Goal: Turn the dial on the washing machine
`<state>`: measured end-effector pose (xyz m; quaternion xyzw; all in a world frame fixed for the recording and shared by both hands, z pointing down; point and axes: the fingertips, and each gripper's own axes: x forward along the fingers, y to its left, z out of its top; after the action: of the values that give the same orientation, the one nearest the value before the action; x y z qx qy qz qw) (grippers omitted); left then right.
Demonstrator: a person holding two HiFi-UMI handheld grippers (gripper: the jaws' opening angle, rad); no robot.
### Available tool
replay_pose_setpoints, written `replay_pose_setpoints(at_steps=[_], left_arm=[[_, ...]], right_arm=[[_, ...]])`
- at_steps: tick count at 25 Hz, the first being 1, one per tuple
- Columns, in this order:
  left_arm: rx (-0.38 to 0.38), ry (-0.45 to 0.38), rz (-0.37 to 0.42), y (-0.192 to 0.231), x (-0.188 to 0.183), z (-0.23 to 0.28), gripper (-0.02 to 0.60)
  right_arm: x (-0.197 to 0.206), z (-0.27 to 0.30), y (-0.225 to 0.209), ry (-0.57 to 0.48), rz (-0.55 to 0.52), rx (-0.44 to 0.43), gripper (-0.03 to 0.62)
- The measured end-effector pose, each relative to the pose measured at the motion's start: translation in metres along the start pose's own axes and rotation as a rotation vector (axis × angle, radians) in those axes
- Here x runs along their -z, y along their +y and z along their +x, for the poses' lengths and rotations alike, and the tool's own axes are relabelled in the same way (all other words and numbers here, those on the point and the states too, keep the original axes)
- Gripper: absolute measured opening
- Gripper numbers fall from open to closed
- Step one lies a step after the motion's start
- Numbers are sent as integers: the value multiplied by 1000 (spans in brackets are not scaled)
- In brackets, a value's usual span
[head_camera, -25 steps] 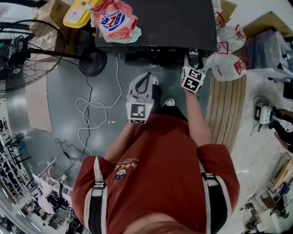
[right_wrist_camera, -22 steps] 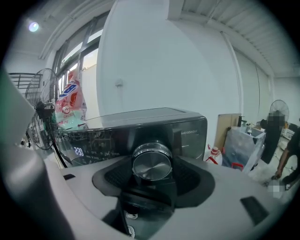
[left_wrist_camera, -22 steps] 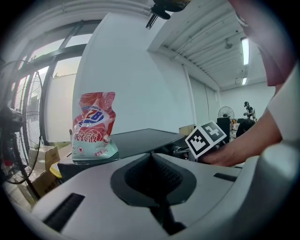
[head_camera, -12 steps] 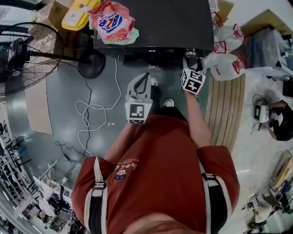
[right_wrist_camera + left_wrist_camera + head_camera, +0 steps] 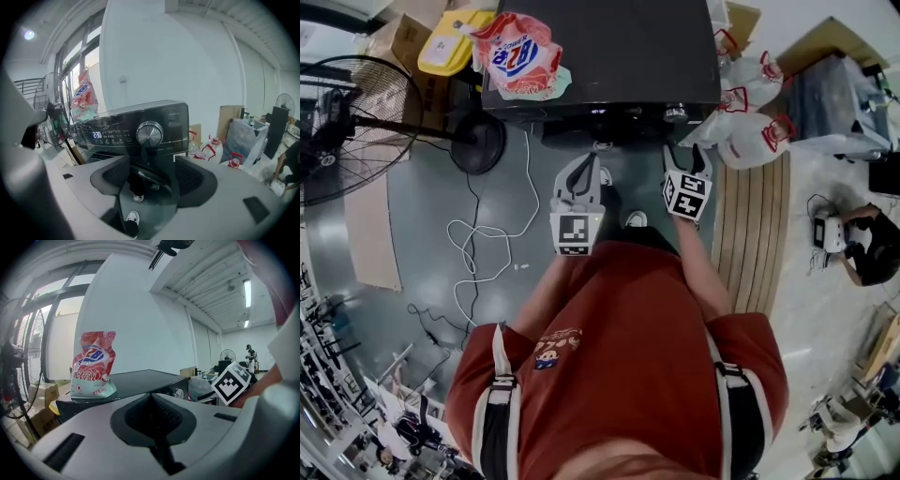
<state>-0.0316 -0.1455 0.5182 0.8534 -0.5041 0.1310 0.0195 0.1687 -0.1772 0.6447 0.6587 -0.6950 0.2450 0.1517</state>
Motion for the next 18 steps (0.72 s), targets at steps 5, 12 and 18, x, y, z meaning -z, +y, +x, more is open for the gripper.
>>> replay_pose_setpoints(at_steps=[5,12,18], left_arm=[[-31,-8,-8,3,-4,-2,11],[-105,-24,-31,25,-21,-8,11],[-172,-30,-42,46,-38,-21,11]], right_arm=[[-14,-28,3,-43,-35,-33,310],[-51,-69,8,-123,-97,-56,308],[-87,-99,12,-185,-80,-73,308]])
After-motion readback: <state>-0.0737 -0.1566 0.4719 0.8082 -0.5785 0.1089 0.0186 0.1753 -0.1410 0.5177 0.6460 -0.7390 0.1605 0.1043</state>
